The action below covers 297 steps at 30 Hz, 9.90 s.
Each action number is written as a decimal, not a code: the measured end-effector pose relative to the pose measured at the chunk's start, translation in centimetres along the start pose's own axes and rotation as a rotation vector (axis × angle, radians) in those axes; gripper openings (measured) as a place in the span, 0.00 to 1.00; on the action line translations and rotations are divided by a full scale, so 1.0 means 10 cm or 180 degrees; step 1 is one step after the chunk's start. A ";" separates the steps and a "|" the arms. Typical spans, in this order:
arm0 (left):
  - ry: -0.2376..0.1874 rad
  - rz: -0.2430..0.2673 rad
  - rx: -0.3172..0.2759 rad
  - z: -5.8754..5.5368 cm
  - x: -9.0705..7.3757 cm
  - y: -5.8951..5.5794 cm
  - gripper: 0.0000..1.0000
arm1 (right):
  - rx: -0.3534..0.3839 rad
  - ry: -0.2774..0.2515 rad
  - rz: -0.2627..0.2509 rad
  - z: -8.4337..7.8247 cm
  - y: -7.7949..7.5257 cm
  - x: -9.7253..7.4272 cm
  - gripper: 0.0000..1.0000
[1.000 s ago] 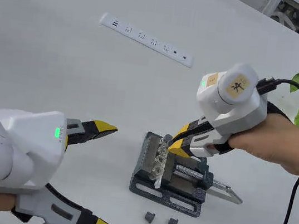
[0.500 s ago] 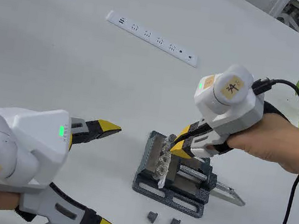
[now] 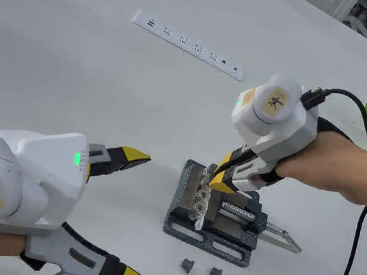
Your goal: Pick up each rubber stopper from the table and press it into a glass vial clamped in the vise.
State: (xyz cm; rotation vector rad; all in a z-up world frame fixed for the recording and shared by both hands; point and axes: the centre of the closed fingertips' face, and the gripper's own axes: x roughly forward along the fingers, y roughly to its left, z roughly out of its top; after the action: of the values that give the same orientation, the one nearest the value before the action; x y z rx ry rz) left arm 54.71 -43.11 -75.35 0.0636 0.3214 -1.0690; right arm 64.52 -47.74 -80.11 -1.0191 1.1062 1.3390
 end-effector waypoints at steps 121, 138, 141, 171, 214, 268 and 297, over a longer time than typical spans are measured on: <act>-0.0069 0.0059 -0.0110 0.03 0.01 0.07 0.94 | -0.0152 0.0250 0.0019 0.01 0.02 0.02 0.00; -0.0057 0.0061 -0.0075 0.07 0.02 0.09 0.93 | -0.0236 0.0246 0.0003 0.03 0.00 0.05 0.00; -0.0071 0.0063 -0.0063 0.12 0.01 0.07 0.93 | -0.0290 0.0218 -0.0003 0.02 0.01 0.05 0.00; 0.0042 0.0078 0.0032 0.18 0.02 -0.12 0.92 | -0.0052 -0.0146 -0.0139 -0.02 0.01 -0.02 0.01; 0.0286 -0.0013 0.0181 0.14 0.07 -0.22 0.83 | 0.0282 -0.0938 -0.0533 -0.23 0.14 -0.51 0.15; 0.1247 -0.0689 0.0879 -0.35 0.53 -0.36 0.40 | 0.0979 -0.2466 -0.0607 -1.47 1.28 -0.68 0.81; 0.1727 -0.1098 0.1343 -0.75 0.93 -0.41 0.13 | 0.1321 -0.2524 -0.0693 -1.74 1.33 -0.63 0.77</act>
State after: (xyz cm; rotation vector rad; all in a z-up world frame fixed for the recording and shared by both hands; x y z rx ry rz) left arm 53.56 -51.46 -84.78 0.7055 0.6042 -1.4427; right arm 51.32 -66.01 -76.64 -0.2356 0.5983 1.1107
